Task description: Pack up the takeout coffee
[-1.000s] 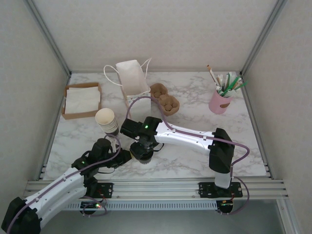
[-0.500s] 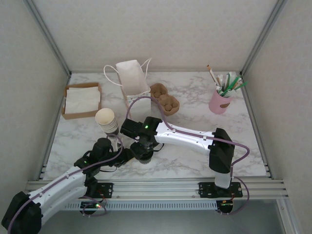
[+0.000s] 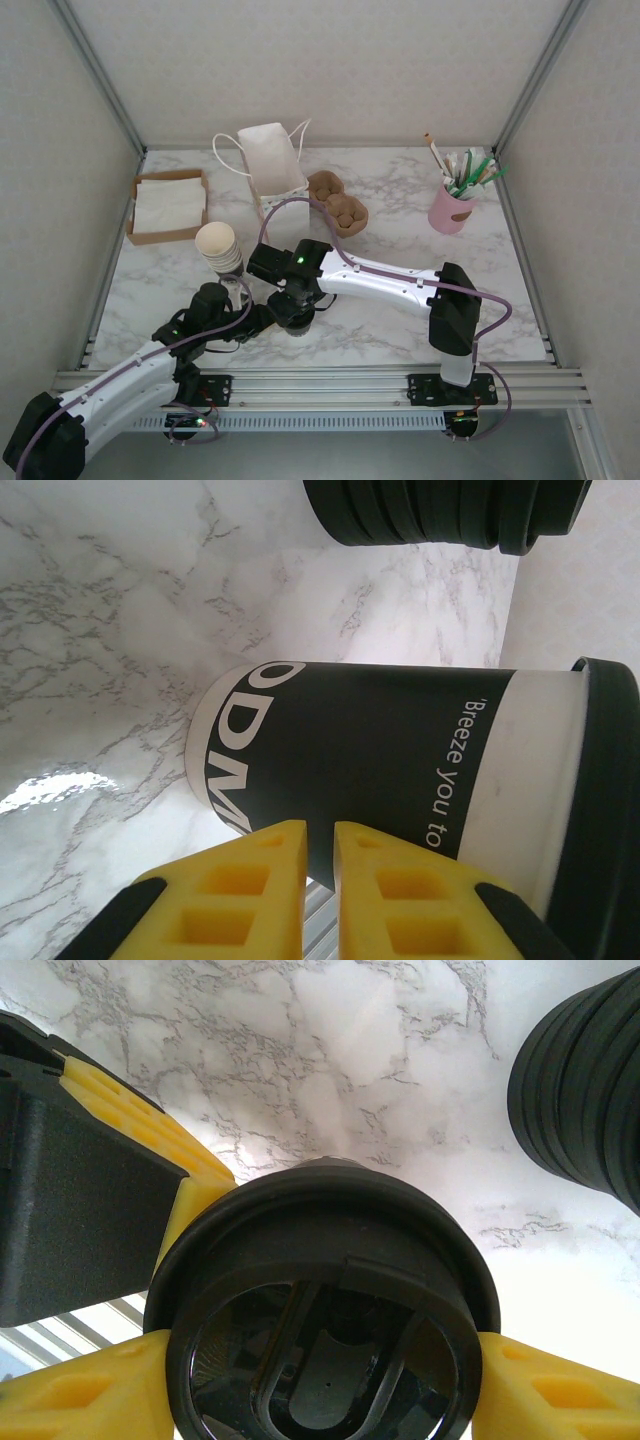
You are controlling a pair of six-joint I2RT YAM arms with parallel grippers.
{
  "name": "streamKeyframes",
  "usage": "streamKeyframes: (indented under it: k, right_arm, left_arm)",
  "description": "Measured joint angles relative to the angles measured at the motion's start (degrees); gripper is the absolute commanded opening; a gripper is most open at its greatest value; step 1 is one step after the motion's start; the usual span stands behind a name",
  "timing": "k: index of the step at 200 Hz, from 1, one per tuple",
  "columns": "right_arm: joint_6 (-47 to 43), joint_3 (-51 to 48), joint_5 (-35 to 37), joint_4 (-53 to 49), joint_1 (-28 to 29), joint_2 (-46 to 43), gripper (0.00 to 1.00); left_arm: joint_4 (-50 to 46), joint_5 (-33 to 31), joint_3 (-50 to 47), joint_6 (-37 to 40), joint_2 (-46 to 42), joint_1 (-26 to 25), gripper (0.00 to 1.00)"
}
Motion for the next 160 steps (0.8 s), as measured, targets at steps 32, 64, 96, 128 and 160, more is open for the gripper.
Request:
streamKeyframes:
  k: [32, 64, 96, 128, 160]
  right_arm:
    - [0.00, 0.00, -0.02, 0.02, 0.00, 0.00, 0.66]
    - [-0.02, -0.22, -0.26, 0.28, -0.04, 0.00, 0.67]
    - [0.00, -0.26, -0.44, 0.28, -0.22, -0.02, 0.67]
    - [0.22, -0.26, -0.02, 0.07, -0.33, -0.02, 0.67]
    - [0.83, -0.33, 0.20, 0.00, -0.33, -0.02, 0.67]
  left_arm:
    - [0.00, -0.02, 0.00, 0.00, 0.00, 0.00, 0.18]
    - [0.39, -0.04, -0.04, -0.07, 0.42, 0.00, 0.20]
    - [1.36, 0.02, -0.07, -0.28, 1.33, 0.00, 0.21]
    - [2.54, 0.02, -0.07, -0.28, 2.34, 0.00, 0.21]
    - [2.80, -0.04, -0.07, -0.26, 2.54, 0.00, 0.21]
